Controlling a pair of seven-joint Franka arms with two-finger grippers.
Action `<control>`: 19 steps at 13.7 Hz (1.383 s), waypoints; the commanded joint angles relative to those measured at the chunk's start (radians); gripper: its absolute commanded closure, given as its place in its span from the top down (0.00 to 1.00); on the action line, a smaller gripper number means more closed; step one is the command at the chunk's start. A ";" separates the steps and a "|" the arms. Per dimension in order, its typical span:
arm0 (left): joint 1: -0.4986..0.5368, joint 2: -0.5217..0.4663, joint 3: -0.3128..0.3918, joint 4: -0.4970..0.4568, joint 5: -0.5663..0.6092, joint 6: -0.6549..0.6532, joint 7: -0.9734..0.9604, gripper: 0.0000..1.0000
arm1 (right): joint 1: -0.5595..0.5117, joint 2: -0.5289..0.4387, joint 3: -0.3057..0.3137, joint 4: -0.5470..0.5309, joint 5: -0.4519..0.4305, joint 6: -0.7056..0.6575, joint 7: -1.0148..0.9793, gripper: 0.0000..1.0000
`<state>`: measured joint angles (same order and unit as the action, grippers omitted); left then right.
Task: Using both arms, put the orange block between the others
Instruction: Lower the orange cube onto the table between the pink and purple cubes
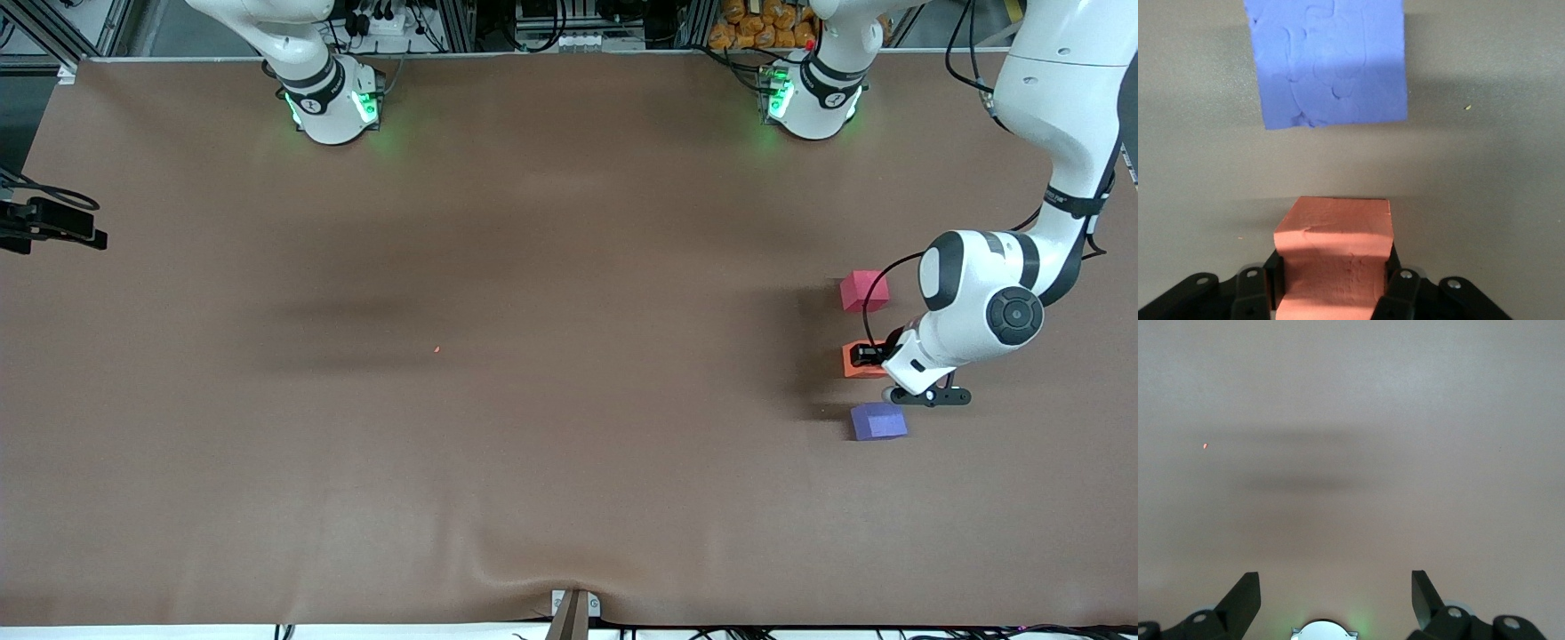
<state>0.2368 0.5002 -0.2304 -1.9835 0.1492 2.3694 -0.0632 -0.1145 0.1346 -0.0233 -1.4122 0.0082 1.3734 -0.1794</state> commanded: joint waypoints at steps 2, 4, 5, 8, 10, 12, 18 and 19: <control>0.006 -0.006 0.006 -0.018 -0.005 0.011 -0.007 0.00 | -0.016 0.002 0.014 0.015 -0.004 -0.016 0.005 1.00; 0.006 -0.005 0.006 -0.018 -0.005 0.011 -0.007 0.00 | -0.016 0.002 0.014 0.015 -0.004 -0.026 0.003 1.00; 0.006 -0.005 0.006 -0.018 -0.005 0.011 -0.007 0.00 | -0.016 0.000 0.014 0.015 -0.004 -0.031 0.003 1.00; 0.006 -0.005 0.006 -0.018 -0.004 0.011 -0.006 0.00 | -0.014 -0.001 0.016 0.015 -0.004 -0.062 0.003 1.00; 0.006 -0.005 0.006 -0.018 0.000 0.011 -0.006 0.00 | -0.014 -0.004 0.016 0.015 -0.004 -0.068 0.003 1.00; 0.013 -0.005 0.006 -0.018 0.026 0.011 -0.007 0.00 | -0.016 -0.007 0.017 0.015 -0.004 -0.068 0.003 1.00; 0.024 -0.002 0.005 -0.017 0.027 0.011 -0.007 0.00 | -0.016 -0.009 0.020 0.016 -0.004 -0.066 0.003 1.00; 0.024 0.000 0.005 -0.017 0.027 0.011 -0.009 0.00 | -0.016 -0.009 0.020 0.016 -0.002 -0.066 0.003 1.00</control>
<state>0.2521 0.5002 -0.2279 -1.9835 0.1513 2.3694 -0.0642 -0.1145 0.1346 -0.0207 -1.4057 0.0082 1.3211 -0.1794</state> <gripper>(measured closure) 0.441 0.000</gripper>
